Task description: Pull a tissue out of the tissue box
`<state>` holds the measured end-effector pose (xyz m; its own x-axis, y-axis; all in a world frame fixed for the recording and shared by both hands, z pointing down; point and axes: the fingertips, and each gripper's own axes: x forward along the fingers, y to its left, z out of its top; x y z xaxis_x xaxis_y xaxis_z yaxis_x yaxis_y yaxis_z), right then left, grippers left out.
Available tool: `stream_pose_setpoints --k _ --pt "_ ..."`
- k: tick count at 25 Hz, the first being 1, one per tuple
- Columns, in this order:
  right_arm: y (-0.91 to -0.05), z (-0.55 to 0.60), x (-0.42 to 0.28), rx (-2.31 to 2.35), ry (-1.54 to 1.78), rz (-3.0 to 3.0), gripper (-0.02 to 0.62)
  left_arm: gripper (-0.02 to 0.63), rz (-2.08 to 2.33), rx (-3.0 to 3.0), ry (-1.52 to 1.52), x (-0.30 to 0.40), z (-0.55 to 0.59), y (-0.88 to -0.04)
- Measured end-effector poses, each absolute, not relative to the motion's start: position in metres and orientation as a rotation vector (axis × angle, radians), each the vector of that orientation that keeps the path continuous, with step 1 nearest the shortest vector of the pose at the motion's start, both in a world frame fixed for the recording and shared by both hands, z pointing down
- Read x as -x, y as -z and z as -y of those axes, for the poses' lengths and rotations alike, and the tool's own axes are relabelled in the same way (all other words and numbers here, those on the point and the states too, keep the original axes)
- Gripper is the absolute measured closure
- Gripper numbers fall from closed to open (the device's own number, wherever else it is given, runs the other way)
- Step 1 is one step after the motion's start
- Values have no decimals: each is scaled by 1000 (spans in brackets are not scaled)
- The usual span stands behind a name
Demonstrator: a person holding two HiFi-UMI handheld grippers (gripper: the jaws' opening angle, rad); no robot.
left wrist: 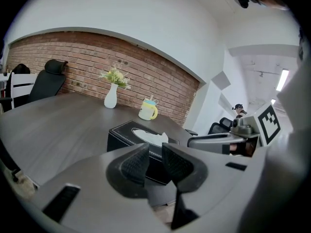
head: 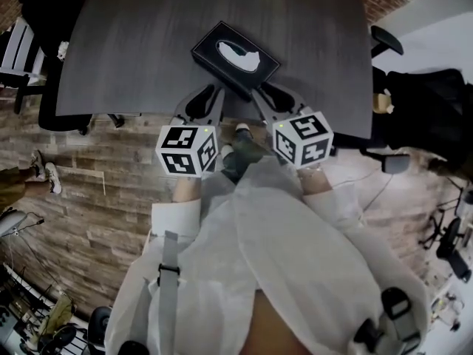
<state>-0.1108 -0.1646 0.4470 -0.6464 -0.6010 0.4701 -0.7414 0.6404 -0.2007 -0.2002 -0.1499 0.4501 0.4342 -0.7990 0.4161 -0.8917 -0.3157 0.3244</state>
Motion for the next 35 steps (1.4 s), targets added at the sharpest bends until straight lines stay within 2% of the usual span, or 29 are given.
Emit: stream_pose_setpoints --k 21,35 --pt "-434 271 96 -996 -536 2568 512 541 1330 -2320 -439 169 259 -429" --pt "-464 257 81 -984 -598 2461 505 503 1011 -2495 -754 161 257 -448"
